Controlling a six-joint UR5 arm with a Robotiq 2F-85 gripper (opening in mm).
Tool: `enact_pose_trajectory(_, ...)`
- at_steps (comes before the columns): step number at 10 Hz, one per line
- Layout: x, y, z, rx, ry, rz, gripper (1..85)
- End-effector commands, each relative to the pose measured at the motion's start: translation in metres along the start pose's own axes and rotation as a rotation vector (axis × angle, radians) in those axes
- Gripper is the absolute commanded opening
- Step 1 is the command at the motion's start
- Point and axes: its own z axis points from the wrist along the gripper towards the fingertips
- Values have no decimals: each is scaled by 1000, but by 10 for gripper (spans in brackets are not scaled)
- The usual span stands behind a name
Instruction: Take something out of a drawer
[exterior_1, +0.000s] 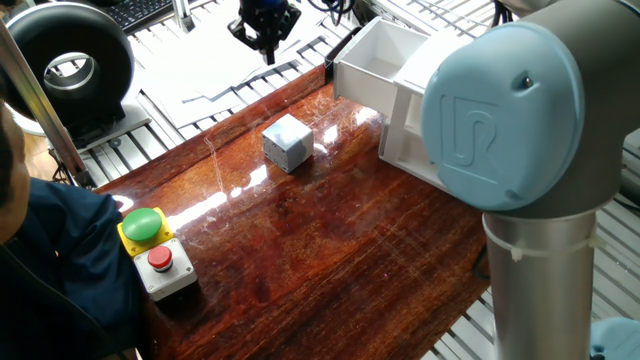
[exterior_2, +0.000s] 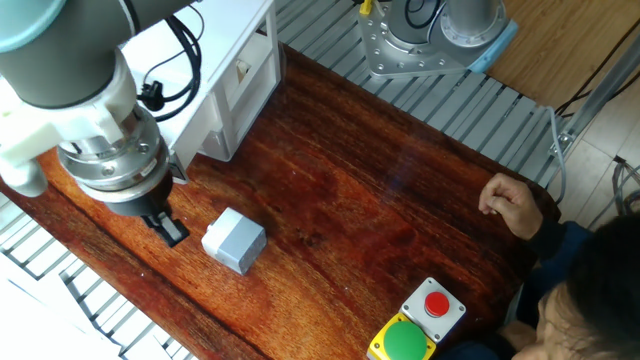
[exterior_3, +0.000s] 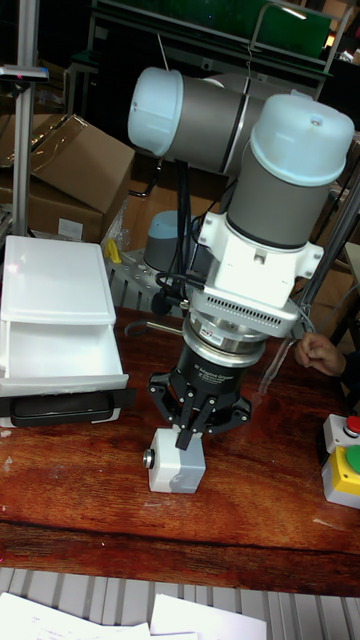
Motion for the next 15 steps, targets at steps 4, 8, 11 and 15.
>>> enact_pose_trajectory(4,-17,-14,-12,-5,-32,-45,10)
enact_pose_trajectory(8,-19,-1,-8,-55,-30,-61,10)
enact_pose_trajectory(11,-10,1,-12,-58,-5,-52,10)
enact_pose_trajectory(15,-10,6,-12,-79,-2,-36,10)
